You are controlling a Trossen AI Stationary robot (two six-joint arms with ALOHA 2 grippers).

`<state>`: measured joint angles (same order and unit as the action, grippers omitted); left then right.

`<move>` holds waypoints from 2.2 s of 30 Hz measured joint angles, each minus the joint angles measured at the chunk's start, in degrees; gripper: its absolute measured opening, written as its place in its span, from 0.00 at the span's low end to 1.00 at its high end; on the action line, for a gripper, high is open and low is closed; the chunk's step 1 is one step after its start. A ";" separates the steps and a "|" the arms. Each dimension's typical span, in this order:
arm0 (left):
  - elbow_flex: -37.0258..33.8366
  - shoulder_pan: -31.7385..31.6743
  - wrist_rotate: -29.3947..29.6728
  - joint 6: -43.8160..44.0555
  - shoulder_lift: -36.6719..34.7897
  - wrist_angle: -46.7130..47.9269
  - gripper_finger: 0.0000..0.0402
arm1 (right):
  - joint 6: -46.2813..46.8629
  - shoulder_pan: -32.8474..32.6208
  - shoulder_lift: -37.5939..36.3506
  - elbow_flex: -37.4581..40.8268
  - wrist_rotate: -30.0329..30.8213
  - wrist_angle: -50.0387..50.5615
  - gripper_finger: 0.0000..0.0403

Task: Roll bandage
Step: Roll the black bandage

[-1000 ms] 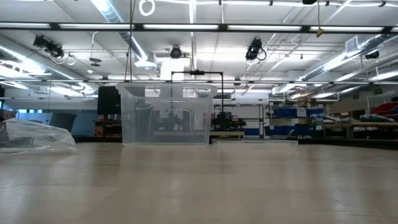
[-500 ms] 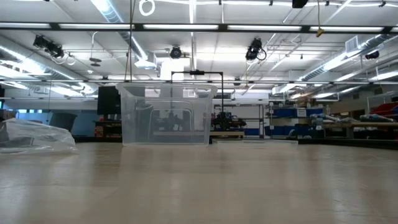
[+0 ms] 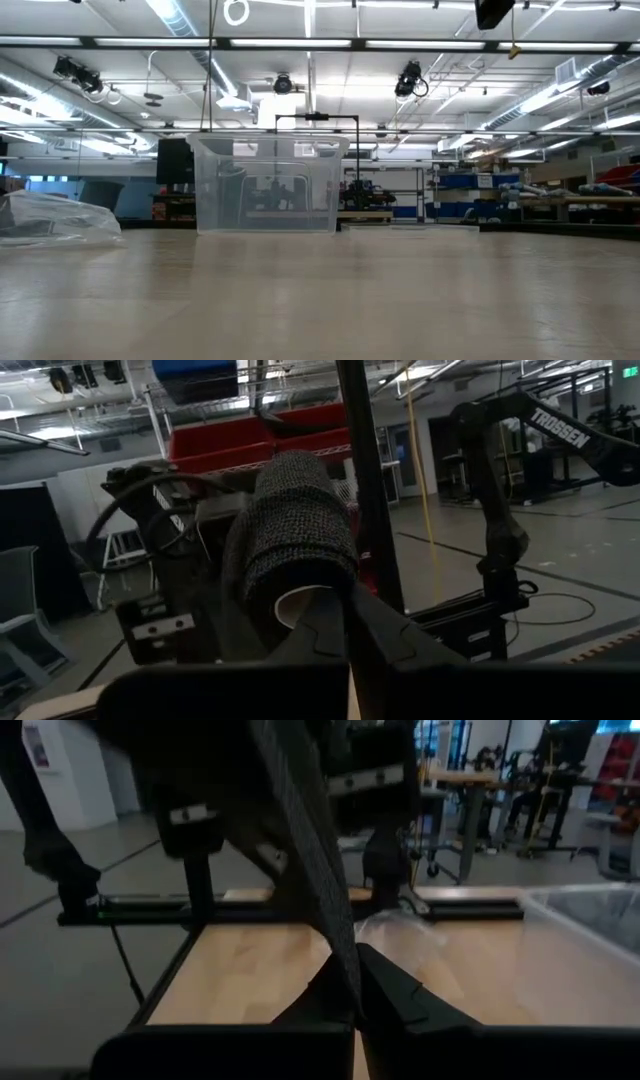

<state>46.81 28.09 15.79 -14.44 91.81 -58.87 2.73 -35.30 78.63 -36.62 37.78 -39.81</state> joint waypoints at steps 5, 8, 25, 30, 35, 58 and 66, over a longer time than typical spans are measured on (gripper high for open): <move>0.00 0.00 0.02 -0.50 -0.05 -1.67 0.00 | 3.65 -1.63 0.00 0.00 0.13 3.23 0.00; 0.00 0.02 0.02 -1.19 -0.71 -1.44 0.00 | 6.39 -2.94 0.00 0.00 1.27 5.63 0.00; 0.00 -0.26 -2.08 0.01 -2.27 1.61 0.00 | 6.92 -2.67 0.00 -0.02 3.84 5.88 0.00; 0.00 -0.27 4.58 -2.91 -2.32 3.17 0.00 | 10.31 -2.24 0.00 -0.02 -2.05 5.83 0.00; 0.00 -1.13 13.23 -3.66 -2.29 6.23 0.00 | 10.64 -4.45 0.00 0.02 -2.86 2.30 0.00; 0.04 -2.53 15.44 0.11 1.51 15.46 0.00 | 13.71 2.34 0.02 0.04 -5.07 -6.59 0.00; 0.04 -2.55 10.73 1.71 1.51 16.77 0.00 | 17.79 3.56 0.02 0.04 -5.23 -5.10 0.06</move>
<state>46.85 25.54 26.53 -12.73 93.32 -42.10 20.52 -31.73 78.65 -36.58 32.55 -44.91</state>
